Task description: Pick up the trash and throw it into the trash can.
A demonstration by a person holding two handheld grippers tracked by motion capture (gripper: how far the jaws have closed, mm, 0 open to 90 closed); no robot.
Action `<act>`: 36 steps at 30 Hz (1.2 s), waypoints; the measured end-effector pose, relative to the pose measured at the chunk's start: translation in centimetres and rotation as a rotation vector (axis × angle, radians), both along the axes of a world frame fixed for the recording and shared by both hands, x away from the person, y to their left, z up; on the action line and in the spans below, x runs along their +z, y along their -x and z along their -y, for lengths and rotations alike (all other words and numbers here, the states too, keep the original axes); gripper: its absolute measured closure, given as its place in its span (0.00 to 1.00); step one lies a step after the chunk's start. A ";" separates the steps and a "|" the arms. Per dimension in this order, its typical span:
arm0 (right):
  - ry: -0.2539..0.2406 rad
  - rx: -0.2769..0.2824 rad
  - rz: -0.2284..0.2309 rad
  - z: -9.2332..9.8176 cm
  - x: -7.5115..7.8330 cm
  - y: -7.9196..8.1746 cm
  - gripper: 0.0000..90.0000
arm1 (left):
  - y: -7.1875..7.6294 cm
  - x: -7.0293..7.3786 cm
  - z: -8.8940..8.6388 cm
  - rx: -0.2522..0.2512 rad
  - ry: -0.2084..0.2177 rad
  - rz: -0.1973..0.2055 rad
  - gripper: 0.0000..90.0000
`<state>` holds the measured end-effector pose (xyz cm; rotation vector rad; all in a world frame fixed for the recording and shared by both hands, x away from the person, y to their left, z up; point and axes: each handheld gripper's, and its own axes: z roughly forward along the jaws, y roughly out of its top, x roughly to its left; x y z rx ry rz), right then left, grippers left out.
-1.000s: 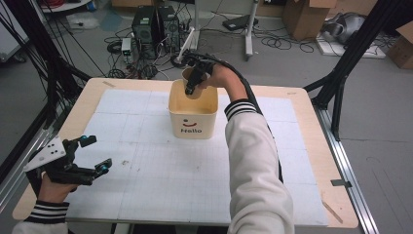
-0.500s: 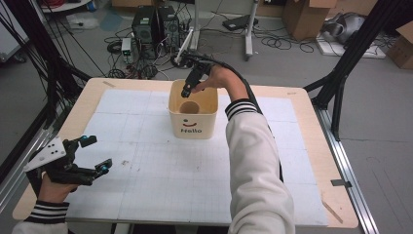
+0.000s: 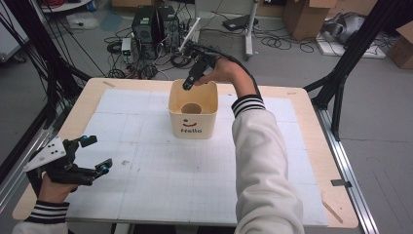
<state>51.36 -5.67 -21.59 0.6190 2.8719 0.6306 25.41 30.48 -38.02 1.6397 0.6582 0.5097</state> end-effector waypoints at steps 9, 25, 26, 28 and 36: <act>-0.027 0.003 0.045 0.7 3.5 1.1 0.00 | 0.0 0.0 0.0 0.000 -0.002 0.000 0.02; -0.034 0.001 0.073 2.0 6.3 2.0 0.00 | -0.1 -0.1 0.2 -0.002 -0.011 -0.006 0.02; -0.033 0.003 0.079 2.1 6.2 2.0 0.00 | -0.1 -0.1 0.2 -0.003 -0.011 -0.005 0.02; -0.041 -0.005 0.084 2.5 6.3 2.1 0.00 | -0.1 -0.1 0.3 -0.005 -0.010 -0.006 0.02; -0.117 -0.017 0.111 5.2 7.0 3.6 0.00 | -0.1 -0.1 0.4 -0.008 -0.012 -0.009 0.02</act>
